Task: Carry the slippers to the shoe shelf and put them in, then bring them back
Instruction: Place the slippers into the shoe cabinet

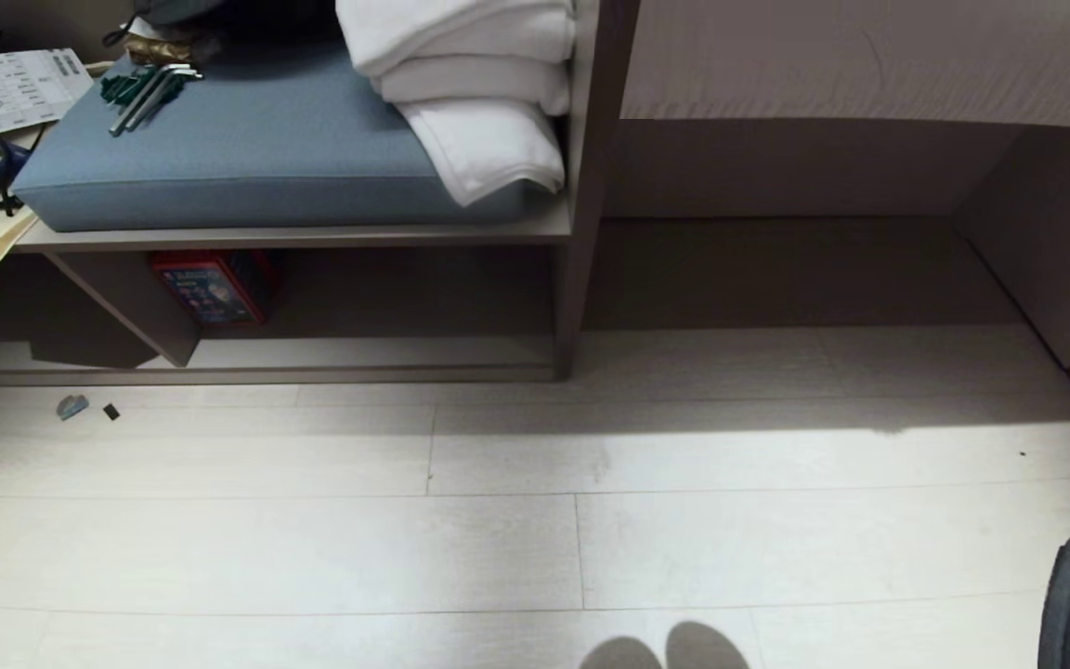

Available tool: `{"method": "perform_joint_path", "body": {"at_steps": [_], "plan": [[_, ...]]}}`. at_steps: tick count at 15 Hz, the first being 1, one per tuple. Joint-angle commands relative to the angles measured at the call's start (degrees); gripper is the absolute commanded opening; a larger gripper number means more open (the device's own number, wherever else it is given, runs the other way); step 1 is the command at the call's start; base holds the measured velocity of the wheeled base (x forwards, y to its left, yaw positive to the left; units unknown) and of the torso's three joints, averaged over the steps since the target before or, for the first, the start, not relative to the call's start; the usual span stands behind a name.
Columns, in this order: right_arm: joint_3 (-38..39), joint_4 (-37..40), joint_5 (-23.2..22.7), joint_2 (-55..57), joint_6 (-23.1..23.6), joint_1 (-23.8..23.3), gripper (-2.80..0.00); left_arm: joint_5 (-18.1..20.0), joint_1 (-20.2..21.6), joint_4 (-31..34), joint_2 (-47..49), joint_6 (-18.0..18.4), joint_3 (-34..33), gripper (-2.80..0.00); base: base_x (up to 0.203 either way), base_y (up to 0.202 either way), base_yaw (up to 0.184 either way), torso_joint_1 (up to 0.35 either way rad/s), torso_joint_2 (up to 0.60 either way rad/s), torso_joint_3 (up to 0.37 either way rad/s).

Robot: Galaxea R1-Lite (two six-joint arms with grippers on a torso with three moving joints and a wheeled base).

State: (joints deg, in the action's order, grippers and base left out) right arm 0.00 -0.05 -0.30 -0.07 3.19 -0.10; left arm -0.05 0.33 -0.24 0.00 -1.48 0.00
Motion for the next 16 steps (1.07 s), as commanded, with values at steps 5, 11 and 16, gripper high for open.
{"method": "perform_joint_path", "body": {"at_steps": [5, 11, 16], "plan": [[0.00, -0.04, -0.22, 0.07, 1.29, 0.01, -2.80, -0.04, 0.02, -0.02, 0.00, 0.07, 0.00, -2.80, 0.000, 0.000, 0.000, 0.001, 0.00, 0.199], [0.00, -0.08, -0.22, 0.07, 1.38, 0.01, -2.80, 0.05, 0.02, -0.02, 0.09, 0.07, 0.00, -2.80, 0.000, 0.000, 0.000, 0.002, 0.00, 0.204], [0.00, -0.04, -0.22, 0.07, 1.38, 0.01, -2.80, 0.05, 0.02, -0.02, 0.09, 0.07, 0.00, -2.80, 0.000, 0.000, 0.000, 0.003, 0.00, 0.202]]}}
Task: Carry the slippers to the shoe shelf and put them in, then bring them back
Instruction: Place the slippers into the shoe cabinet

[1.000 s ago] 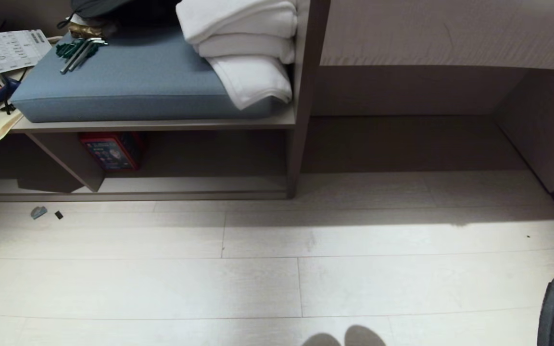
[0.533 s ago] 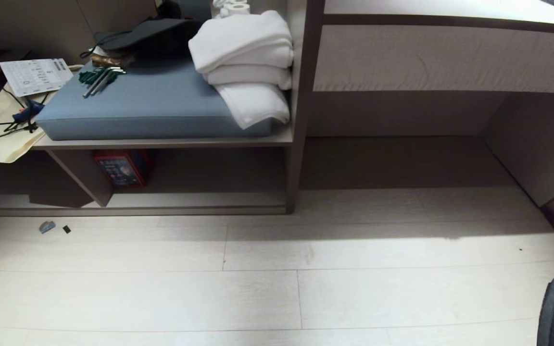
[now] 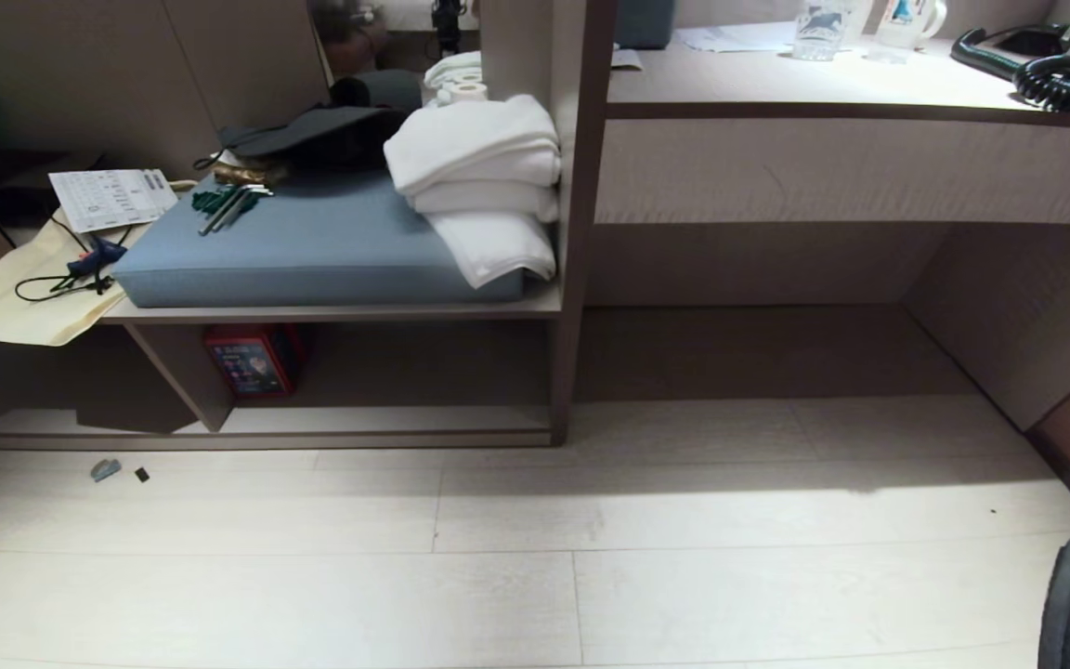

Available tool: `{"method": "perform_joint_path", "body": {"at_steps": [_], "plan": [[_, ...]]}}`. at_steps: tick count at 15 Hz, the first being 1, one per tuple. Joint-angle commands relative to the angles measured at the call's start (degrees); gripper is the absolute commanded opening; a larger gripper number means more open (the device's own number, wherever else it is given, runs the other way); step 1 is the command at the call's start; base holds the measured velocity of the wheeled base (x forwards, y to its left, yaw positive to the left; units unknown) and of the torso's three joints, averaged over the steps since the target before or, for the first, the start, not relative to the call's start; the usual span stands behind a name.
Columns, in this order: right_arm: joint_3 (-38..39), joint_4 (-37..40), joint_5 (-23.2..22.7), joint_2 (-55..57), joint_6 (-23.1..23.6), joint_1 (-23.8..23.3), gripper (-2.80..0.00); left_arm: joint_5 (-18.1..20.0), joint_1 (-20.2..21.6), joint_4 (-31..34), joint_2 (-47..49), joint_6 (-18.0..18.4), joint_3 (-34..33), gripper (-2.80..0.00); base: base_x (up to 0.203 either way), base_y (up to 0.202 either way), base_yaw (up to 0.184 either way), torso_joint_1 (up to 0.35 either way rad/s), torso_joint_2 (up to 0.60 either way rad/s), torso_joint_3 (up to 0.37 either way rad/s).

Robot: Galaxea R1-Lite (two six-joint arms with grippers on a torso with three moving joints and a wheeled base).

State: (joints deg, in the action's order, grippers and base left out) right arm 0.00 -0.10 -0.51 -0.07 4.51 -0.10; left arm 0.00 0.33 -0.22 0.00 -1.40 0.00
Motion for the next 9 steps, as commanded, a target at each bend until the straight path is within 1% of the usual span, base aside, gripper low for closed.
{"method": "perform_joint_path", "body": {"at_steps": [1, 9], "plan": [[0.00, -0.01, -0.02, 0.07, 0.06, 0.01, -2.80, 0.00, 0.02, -0.04, 0.03, -0.01, 0.00, -2.80, 0.000, 0.000, 0.000, 0.001, 0.01, 0.207], [0.09, 0.01, -0.02, 0.07, -0.29, 0.01, -2.80, -0.03, 0.02, -0.04, 0.00, -0.01, 0.00, -2.80, 0.000, 0.000, 0.000, 0.003, 0.00, 0.204]]}}
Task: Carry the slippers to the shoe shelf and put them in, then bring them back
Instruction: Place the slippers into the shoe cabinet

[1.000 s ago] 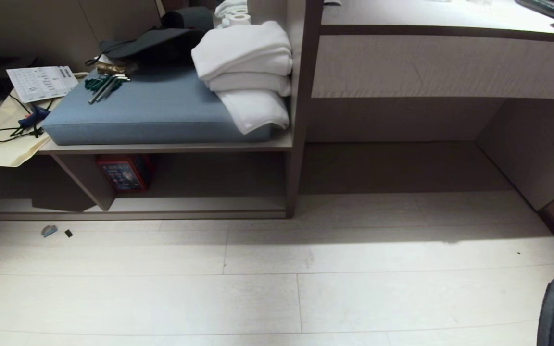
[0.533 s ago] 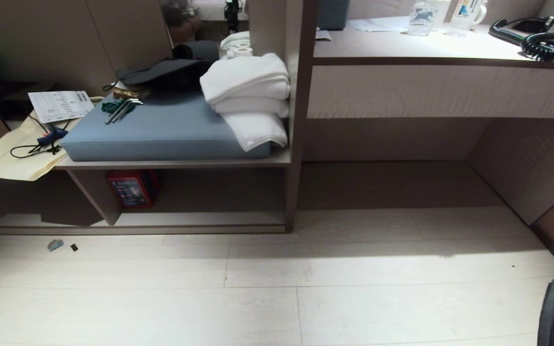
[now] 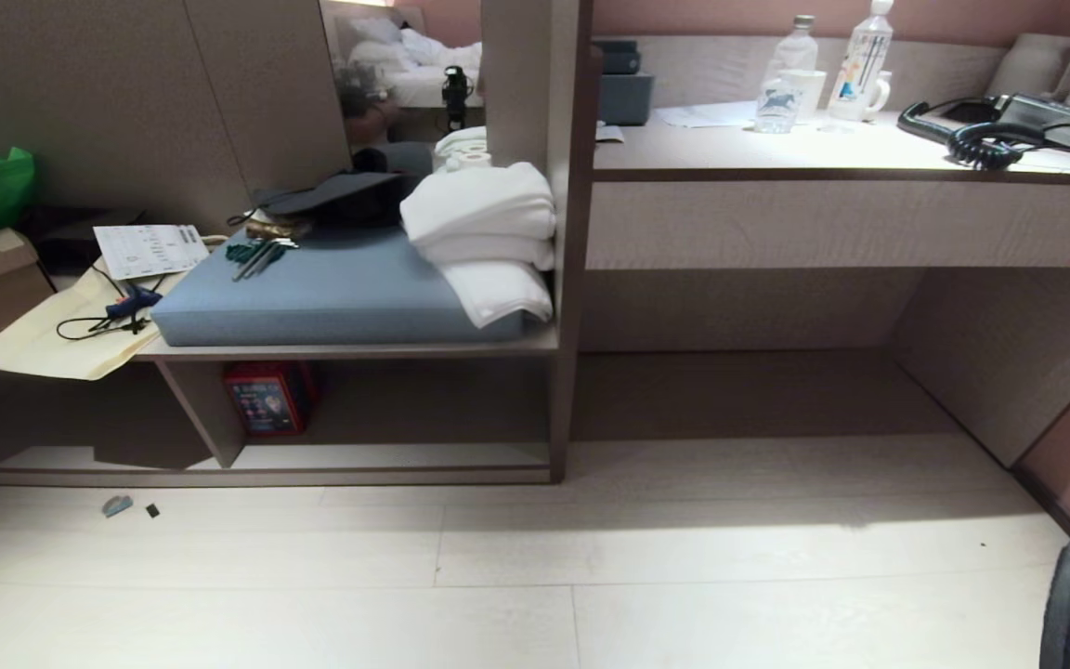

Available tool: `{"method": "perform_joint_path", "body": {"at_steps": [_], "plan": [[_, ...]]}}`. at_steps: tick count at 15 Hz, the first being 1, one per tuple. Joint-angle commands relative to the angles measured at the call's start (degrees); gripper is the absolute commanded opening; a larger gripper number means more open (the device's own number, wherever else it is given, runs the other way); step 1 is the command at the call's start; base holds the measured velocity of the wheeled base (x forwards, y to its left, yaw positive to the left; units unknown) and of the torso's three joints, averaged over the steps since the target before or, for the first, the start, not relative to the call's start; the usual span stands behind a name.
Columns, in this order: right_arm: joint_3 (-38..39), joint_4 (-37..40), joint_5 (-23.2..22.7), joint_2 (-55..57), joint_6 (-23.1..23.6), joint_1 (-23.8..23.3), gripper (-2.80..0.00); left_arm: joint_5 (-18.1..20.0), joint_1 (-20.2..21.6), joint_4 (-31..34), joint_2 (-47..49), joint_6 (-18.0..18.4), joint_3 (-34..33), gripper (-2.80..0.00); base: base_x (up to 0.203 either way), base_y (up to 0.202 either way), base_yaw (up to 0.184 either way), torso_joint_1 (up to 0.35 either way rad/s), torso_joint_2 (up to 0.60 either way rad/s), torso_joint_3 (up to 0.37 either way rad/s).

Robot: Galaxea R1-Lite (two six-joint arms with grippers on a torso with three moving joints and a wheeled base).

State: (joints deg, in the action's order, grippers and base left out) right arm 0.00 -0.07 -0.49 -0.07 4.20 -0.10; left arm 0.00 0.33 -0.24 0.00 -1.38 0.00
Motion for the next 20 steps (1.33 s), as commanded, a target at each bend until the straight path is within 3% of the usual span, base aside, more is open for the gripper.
{"method": "perform_joint_path", "body": {"at_steps": [1, 12, 20], "plan": [[0.00, -0.01, -0.04, 0.07, 0.02, 0.01, -2.80, 0.00, 0.02, -0.02, 0.00, -0.03, 0.00, -2.80, 0.000, 0.000, 0.000, -0.001, 0.00, 0.203], [0.00, -0.01, -0.04, 0.07, 0.11, 0.01, -2.80, 0.00, 0.02, -0.02, 0.00, -0.03, 0.00, -2.80, 0.000, 0.005, 0.000, 0.002, 0.00, 0.061], [0.00, -0.01, -0.04, 0.07, 0.11, 0.01, -2.80, 0.00, 0.02, -0.02, 0.00, -0.03, 0.00, -2.80, 0.000, 0.182, -0.002, 0.003, 0.00, 0.004]]}}
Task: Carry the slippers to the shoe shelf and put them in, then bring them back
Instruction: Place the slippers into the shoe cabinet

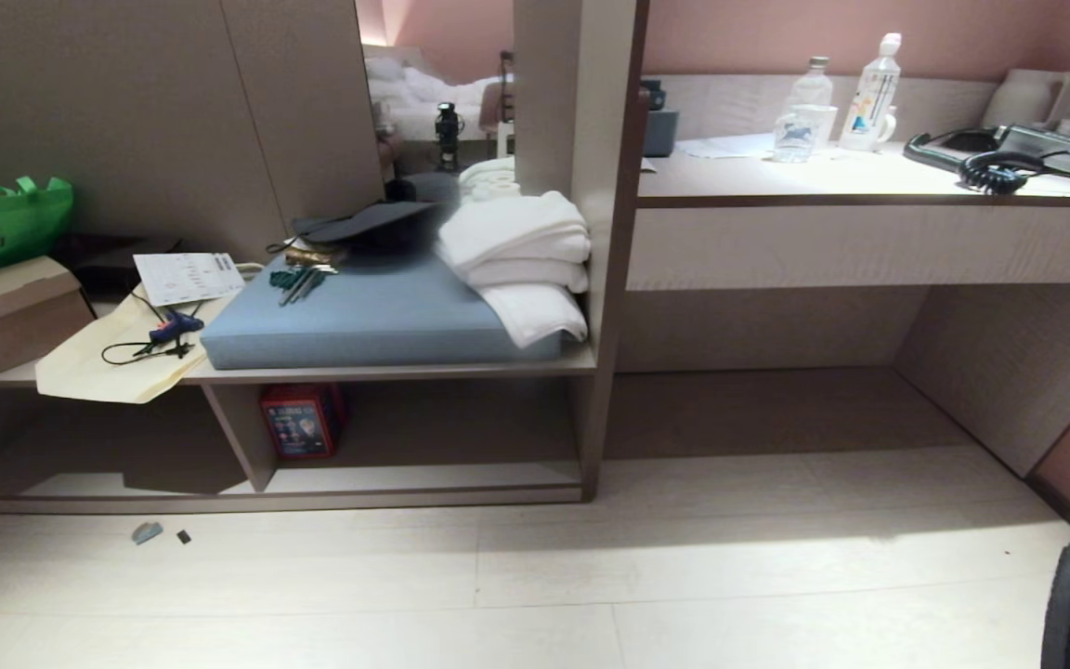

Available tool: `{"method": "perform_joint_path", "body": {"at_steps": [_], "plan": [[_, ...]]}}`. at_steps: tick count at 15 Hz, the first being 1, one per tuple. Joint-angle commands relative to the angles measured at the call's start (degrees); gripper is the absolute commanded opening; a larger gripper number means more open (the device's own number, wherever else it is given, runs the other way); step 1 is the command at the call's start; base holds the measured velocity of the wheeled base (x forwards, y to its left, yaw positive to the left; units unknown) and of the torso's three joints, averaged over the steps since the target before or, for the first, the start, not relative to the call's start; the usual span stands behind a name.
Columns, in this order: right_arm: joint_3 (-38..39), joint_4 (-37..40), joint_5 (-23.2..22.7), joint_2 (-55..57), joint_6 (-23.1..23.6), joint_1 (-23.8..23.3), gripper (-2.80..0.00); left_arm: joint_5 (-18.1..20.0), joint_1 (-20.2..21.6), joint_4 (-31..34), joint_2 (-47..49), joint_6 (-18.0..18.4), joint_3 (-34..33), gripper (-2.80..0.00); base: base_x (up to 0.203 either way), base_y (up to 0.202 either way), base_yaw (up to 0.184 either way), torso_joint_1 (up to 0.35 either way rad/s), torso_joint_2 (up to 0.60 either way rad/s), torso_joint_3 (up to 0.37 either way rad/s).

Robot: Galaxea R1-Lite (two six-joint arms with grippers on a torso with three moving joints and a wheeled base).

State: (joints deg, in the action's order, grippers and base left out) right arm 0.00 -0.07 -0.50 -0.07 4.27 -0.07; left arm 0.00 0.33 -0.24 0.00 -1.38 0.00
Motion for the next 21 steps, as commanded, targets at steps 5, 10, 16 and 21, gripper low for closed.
{"method": "perform_joint_path", "body": {"at_steps": [5, 10, 16, 21], "plan": [[0.00, -0.01, -0.03, 0.07, 0.04, -0.01, -2.80, 0.00, 0.02, -0.02, 0.00, -0.03, 0.00, -2.80, 0.000, 0.196, -0.002, 0.003, 0.00, 0.003], [0.00, -0.01, -0.03, 0.07, 0.04, -0.01, -2.80, 0.00, 0.02, -0.02, 0.00, -0.03, 0.00, -2.80, 0.000, 0.196, -0.002, 0.003, 0.00, 0.002], [0.00, -0.01, -0.03, 0.07, 0.04, -0.01, -2.80, 0.00, 0.02, -0.02, 0.00, -0.03, 0.00, -2.80, 0.000, 0.196, -0.002, 0.004, 0.00, 0.003], [0.00, -0.07, -0.03, 0.07, 0.04, -0.01, -2.80, 0.00, 0.02, -0.02, 0.00, -0.03, 0.00, -2.80, 0.000, 0.123, -0.002, 0.000, 0.00, 0.003]]}}
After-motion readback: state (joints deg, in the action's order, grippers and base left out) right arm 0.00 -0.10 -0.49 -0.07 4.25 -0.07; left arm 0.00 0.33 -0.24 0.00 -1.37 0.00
